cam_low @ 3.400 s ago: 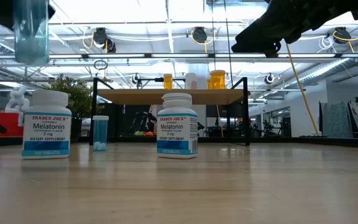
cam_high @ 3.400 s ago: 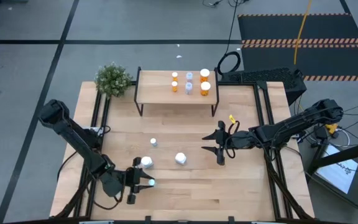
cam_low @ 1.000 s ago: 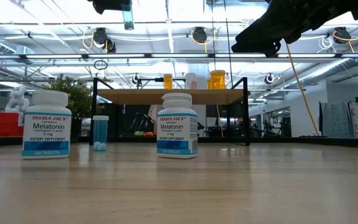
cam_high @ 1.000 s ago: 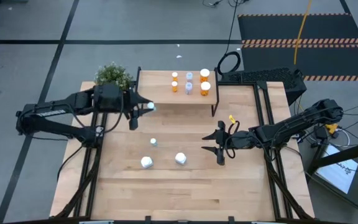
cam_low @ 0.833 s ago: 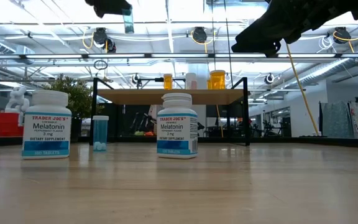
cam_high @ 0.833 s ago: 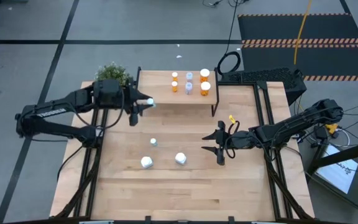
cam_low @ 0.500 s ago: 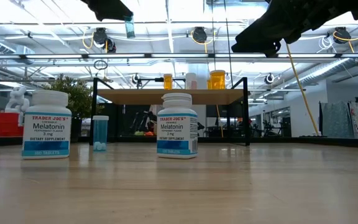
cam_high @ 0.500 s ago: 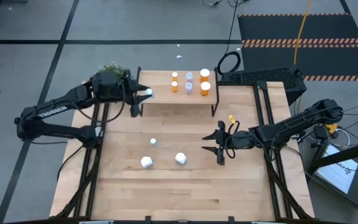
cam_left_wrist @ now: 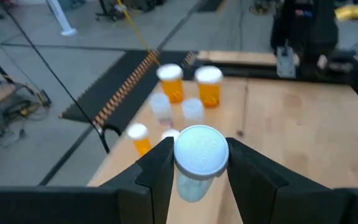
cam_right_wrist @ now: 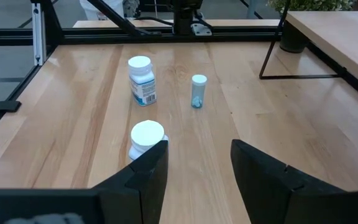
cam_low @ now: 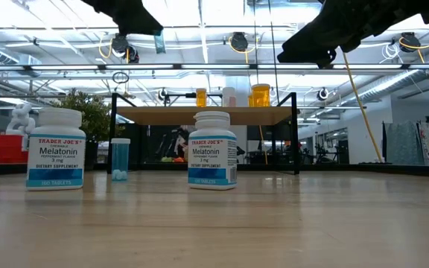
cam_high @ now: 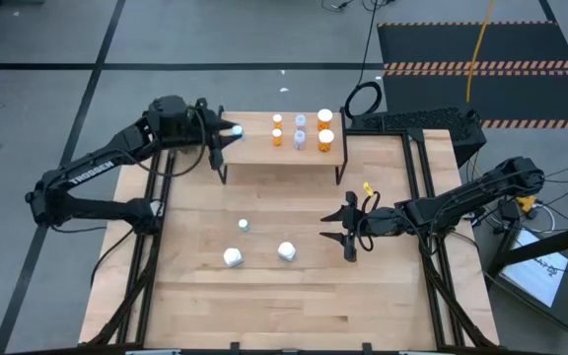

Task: Pick and place medicine bottles onto shelf by color
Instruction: Put the bottom small blue pill bottle on the shelf

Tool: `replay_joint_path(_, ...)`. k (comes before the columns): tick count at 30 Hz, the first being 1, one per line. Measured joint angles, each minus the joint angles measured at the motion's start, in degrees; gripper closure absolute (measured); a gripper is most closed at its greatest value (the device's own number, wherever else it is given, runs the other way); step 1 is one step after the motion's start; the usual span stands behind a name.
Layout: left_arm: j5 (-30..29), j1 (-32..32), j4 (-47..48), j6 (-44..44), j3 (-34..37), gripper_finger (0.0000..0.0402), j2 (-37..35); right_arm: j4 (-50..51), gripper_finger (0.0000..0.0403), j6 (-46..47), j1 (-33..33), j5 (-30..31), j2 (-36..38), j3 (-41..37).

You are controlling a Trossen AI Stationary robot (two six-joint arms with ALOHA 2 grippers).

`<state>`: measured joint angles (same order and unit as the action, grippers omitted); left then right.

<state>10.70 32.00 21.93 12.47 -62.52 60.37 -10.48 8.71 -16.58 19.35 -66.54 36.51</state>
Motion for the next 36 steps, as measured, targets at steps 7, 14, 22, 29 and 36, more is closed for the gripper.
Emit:
replay_joint_path(7, 3.79, 4.36, -5.45, -0.13, -0.04, 0.0261, 2.91, 0.02, 0.0234, -0.59, 0.00, 0.00, 0.00, 0.00)
replay_joint_path(14, 8.55, 9.67, -9.07, -0.17, -0.04, 0.0261, 6.24, 0.02, 0.0234, -0.87, -0.01, 0.00, 0.00, 0.00)
replay_joint_path(22, 10.32, 14.18, -9.77, 0.13, -2.16, 0.0261, 10.89, 0.02, 0.0234, -2.17, 0.00, 0.02, 0.00, 0.00)
replay_joint_path(29, 10.44, 15.40, -7.35, 0.81, -10.43, 0.0261, 17.91, 0.04, 0.0234, -4.09, 0.00, 0.00, 0.00, 0.00)
replay_joint_path(36, 10.53, 15.62, 0.36, 3.17, -17.03, 0.0261, 24.83, 0.04, 0.0234, -5.11, 0.09, 0.02, 0.00, 0.00)
